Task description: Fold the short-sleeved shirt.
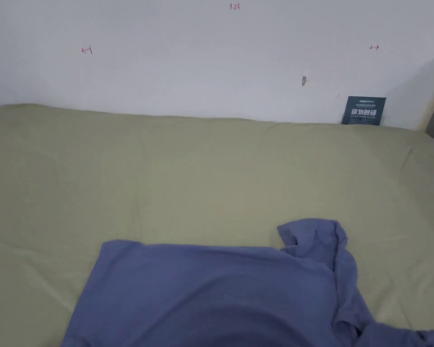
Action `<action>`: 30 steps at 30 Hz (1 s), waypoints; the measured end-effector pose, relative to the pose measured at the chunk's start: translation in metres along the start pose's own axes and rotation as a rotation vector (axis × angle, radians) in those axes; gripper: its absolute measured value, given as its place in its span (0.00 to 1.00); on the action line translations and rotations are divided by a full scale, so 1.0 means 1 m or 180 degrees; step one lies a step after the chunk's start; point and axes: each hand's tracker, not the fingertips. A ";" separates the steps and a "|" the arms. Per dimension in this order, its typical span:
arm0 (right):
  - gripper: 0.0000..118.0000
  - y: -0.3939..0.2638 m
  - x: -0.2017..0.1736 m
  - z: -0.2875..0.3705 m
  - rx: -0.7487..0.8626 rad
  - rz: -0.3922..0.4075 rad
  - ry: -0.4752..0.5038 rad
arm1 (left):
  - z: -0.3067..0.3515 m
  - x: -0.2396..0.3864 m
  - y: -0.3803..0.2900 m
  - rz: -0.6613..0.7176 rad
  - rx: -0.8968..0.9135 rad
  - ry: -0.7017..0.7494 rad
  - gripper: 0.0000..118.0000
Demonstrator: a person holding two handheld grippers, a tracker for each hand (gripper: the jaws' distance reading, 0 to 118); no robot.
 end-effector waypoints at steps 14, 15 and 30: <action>0.66 -0.006 -0.002 0.051 0.0766 0.0146 -0.0172 | 0.057 -0.002 0.009 0.0208 0.0823 0.0038 0.75; 0.66 -0.004 -0.011 0.060 0.0991 0.0235 -0.0135 | 0.067 0.007 0.014 0.0137 0.1008 0.0083 0.75; 0.00 0.028 -0.115 0.053 0.2116 0.1030 -0.0196 | 0.056 0.102 0.081 -0.0694 0.1608 0.0213 0.00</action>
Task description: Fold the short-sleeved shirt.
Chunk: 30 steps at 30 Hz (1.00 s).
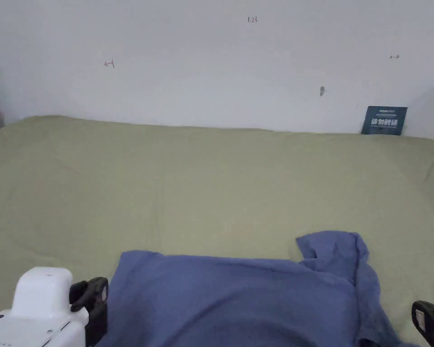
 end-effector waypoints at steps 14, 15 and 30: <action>0.00 0.011 0.043 -0.071 -0.0308 0.0001 0.0009 | -0.304 -0.069 0.055 0.0092 -0.2026 0.0071 0.80; 0.00 0.013 0.049 -0.078 -0.0333 0.0003 -0.0009 | -0.312 -0.065 0.052 0.0119 -0.2049 0.0071 0.80; 0.91 0.058 0.129 -0.337 -0.2258 -0.0554 0.0156 | -0.303 -0.018 0.050 -0.0440 -0.2166 0.0116 0.04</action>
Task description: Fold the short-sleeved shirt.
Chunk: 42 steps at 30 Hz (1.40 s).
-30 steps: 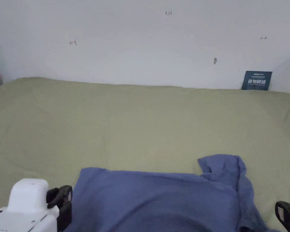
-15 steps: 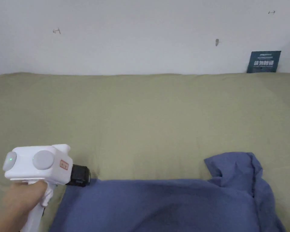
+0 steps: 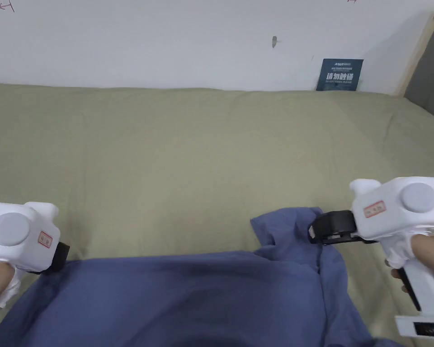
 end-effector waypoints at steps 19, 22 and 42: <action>0.00 -0.005 -0.037 0.064 0.0316 0.0561 -0.0377 | 0.041 -0.030 -0.023 0.0125 0.0320 -0.0323 0.04; 0.00 -0.023 -0.040 0.101 0.0493 0.0666 -0.0282 | 0.072 -0.035 -0.036 0.0073 0.0494 -0.0317 0.04; 0.00 -0.210 -0.032 0.231 0.0768 0.0941 0.0119 | 0.179 -0.034 -0.227 0.0055 0.0837 -0.0512 0.04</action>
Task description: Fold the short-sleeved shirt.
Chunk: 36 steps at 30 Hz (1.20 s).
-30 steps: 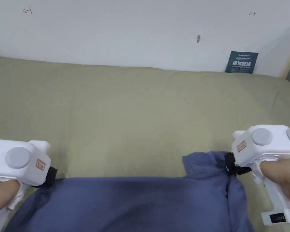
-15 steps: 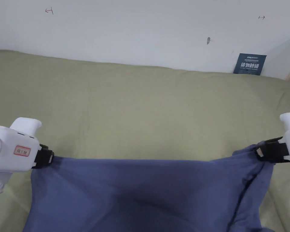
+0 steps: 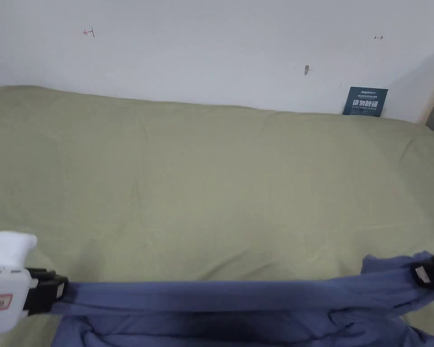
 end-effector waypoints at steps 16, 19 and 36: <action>0.00 -0.133 0.004 -0.050 -0.0660 -0.0851 -0.0093 | -0.047 -0.014 -0.112 0.0388 -0.0537 -0.0031 0.04; 0.03 -0.139 0.002 -0.054 -0.0563 -0.0878 -0.0109 | -0.050 -0.016 -0.120 0.0468 -0.0427 -0.0068 0.17; 0.44 -0.076 -0.074 0.017 0.0794 -0.0436 -0.0437 | 0.058 0.029 -0.066 0.0991 0.1080 -0.0221 0.46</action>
